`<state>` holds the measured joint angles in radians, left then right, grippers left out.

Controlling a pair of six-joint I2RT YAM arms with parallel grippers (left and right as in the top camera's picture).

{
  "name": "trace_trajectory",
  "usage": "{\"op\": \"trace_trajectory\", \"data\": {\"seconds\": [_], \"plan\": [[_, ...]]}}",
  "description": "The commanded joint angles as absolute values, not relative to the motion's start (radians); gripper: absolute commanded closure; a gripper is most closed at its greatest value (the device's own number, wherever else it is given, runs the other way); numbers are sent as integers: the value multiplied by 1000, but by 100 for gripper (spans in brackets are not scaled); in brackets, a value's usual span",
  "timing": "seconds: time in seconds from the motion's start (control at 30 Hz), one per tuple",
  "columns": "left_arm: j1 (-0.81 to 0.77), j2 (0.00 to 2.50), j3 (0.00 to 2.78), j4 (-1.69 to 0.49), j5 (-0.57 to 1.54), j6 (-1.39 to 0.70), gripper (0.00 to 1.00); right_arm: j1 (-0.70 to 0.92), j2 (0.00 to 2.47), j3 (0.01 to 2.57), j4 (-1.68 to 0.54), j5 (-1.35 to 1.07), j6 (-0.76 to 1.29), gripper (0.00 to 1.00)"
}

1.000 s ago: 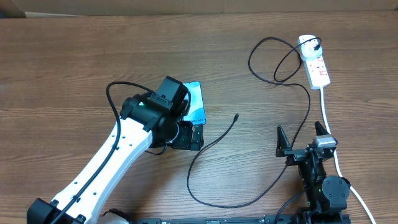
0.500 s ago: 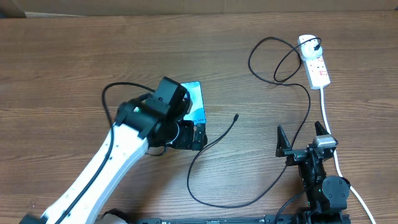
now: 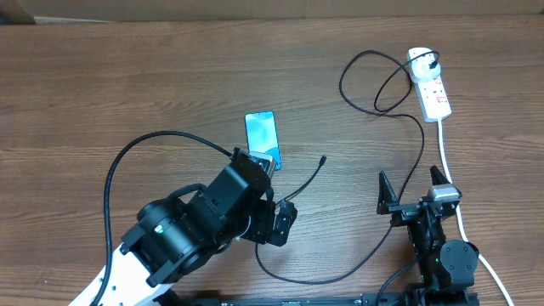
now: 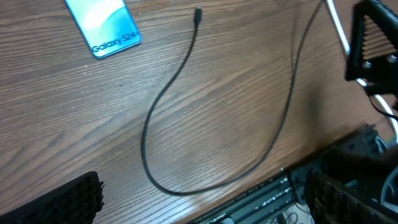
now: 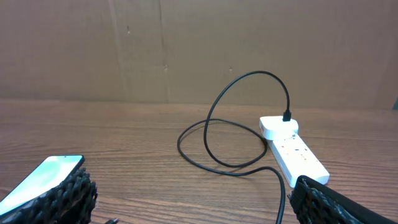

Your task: Plug charger to phone and switch on socket

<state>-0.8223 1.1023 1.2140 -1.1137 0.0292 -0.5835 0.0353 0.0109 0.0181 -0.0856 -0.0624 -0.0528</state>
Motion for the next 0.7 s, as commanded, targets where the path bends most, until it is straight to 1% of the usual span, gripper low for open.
{"op": "trace_trajectory", "data": {"seconds": [0.0,0.23,0.47,0.57,0.67], "plan": [[-827,1119,1213,-1105,-34,-636,0,42,3,8,-81,-53,-54,0],[-825,1122,1213,-1037,-5,-636,0,42,3,8,-81,-53,-54,0],[-797,1137,1216,-1031,-11,-624,0,42,3,8,-81,-53,-54,0],[-754,1161,1244,-1069,13,-625,0,42,3,8,-81,-53,-54,0],[-707,1215,1315,-1166,22,-622,0,42,3,8,-81,-53,-54,0]]}}
